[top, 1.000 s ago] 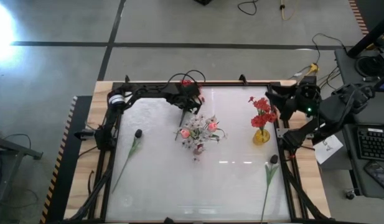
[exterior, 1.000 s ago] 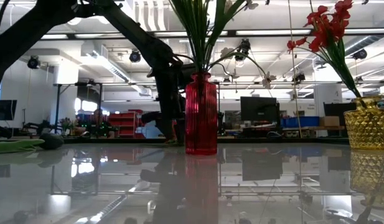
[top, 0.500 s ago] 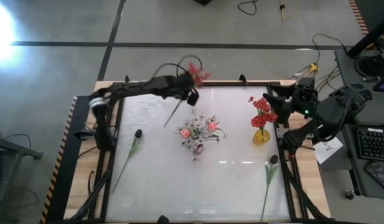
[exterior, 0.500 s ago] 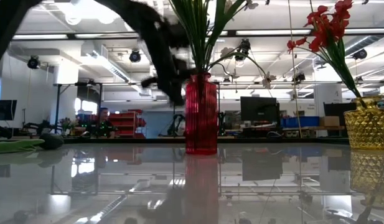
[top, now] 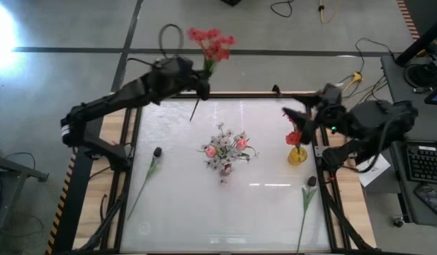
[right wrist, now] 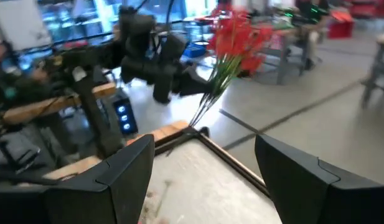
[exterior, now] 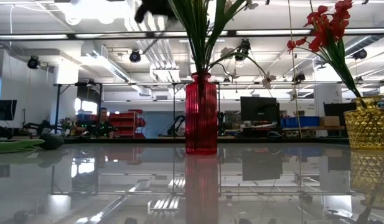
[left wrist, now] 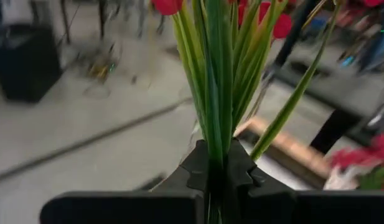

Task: Sort flowers into vase by color
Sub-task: Put the red flowers into the yellow vase

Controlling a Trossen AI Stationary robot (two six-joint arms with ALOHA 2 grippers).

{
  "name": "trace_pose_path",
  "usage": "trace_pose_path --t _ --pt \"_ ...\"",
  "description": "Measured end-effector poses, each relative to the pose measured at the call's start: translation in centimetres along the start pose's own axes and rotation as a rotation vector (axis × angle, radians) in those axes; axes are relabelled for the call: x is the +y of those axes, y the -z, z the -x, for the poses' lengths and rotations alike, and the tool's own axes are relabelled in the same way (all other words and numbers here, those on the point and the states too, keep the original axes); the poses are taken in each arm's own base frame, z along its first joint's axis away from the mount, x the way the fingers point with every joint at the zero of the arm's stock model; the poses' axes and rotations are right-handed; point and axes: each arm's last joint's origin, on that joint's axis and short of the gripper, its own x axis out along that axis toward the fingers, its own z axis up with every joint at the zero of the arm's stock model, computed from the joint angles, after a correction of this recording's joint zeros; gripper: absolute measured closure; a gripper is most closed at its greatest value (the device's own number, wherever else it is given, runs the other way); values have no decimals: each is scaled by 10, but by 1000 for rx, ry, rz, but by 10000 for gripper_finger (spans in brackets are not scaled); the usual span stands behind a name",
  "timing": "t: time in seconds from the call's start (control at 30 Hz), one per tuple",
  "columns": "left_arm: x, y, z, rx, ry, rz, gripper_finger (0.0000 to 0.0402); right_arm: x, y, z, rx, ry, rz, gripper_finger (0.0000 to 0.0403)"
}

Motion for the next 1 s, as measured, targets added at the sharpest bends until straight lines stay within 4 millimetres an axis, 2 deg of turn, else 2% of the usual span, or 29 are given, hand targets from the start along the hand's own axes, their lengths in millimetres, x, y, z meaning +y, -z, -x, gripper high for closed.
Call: trace_pose_path --t 0.13,0.27,0.37,0.57,0.77,1.0 --pt "-8 -17 32 -97 80 -26 401 9 -1 -23 -8 -21 95 133" --pt "-21 -24 58 -147 222 -49 401 13 2 -51 -2 2 153 133" --pt "-33 -26 72 -171 327 -92 402 20 6 -76 2 -46 166 133" --pt "-59 -16 82 -166 436 -165 402 41 11 -116 -67 -190 155 133" --pt "-75 -10 90 -165 555 -234 401 57 3 -132 -228 -247 42 133" --pt "-80 -8 95 -141 719 -263 401 71 9 -151 -301 -337 2 137"
